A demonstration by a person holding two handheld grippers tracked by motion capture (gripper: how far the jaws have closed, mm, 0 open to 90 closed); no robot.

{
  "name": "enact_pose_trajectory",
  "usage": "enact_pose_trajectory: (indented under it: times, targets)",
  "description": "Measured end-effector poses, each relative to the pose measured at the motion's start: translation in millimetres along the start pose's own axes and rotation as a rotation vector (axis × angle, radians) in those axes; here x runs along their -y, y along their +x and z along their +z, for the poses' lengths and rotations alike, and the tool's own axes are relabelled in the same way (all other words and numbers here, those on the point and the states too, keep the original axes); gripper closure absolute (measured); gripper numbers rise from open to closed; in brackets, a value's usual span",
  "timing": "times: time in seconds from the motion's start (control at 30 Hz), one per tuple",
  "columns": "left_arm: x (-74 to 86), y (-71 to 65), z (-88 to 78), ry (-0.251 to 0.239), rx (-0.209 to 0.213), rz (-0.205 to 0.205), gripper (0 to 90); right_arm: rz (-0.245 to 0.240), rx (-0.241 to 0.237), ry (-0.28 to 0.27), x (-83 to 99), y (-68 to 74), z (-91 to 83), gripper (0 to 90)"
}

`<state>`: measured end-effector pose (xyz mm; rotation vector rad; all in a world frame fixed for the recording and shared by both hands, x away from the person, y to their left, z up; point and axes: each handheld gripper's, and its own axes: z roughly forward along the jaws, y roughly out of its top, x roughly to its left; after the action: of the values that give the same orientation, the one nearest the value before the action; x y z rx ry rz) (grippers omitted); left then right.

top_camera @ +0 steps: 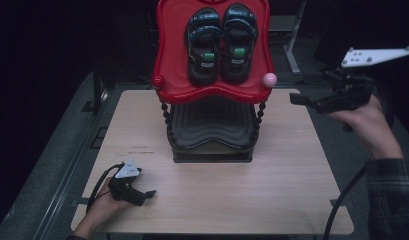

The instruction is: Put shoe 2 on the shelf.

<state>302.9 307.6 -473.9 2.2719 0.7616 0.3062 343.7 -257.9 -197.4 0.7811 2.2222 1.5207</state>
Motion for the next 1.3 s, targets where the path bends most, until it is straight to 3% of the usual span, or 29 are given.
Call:
enact_pose_trajectory:
  times: [0.13, 0.2, 0.23, 0.37, 0.47, 0.5, 0.63, 0.67, 0.8, 0.9, 1.07, 1.3]
  targets:
    - [-0.1, -0.1, 0.1, 0.000, 0.000, 0.000, 0.0, 0.034, 0.001, 0.007, 32.1, 5.8, -1.7, 13.3]
    - [-0.1, -0.1, 0.1, 0.000, 0.000, -0.001, 0.0, 0.037, 0.001, 0.010, 38.2, 6.7, -1.8, 13.3]
    - [-0.1, -0.1, 0.1, 0.000, 0.000, 0.000, 0.0, 0.048, 0.010, 0.020, 56.1, 8.7, -1.5, 13.3]
    - [0.0, -0.5, 0.4, -0.005, -0.002, -0.005, 0.0, 0.069, 0.030, 0.044, 86.0, 11.6, 0.7, 13.3]
    - [0.0, -0.4, 0.4, -0.005, -0.003, -0.003, 0.0, 0.076, 0.042, 0.058, 99.9, 13.1, 2.8, 13.3]
    - [0.0, -0.4, 0.4, -0.005, -0.003, -0.003, 0.0, 0.084, 0.059, 0.075, 115.4, 15.4, 5.9, 13.3]
    - [0.0, -0.4, 0.4, -0.005, -0.003, -0.002, 0.0, 0.091, 0.080, 0.099, 134.8, 18.0, 10.3, 13.3]
    - [0.0, -0.4, 0.4, -0.005, -0.003, -0.002, 0.0, 0.103, 0.093, 0.110, 149.1, 19.8, 13.6, 13.4]
    - [0.0, -0.7, 0.5, -0.006, -0.004, -0.004, 0.0, 0.127, 0.112, 0.124, 170.7, 22.6, 17.3, 13.3]
    - [0.1, -1.1, 0.5, -0.007, -0.004, -0.005, 0.0, 0.133, 0.151, 0.167, 197.5, 27.5, 20.4, 13.0]
    - [0.2, -1.3, 0.6, -0.009, -0.004, -0.006, 0.0, 0.133, 0.201, 0.221, 225.7, 32.6, 21.4, 12.2]
    - [0.2, -1.5, 0.5, -0.008, -0.004, -0.004, 0.0, 0.161, 0.222, 0.287, 255.2, 35.0, 21.5, 9.8]
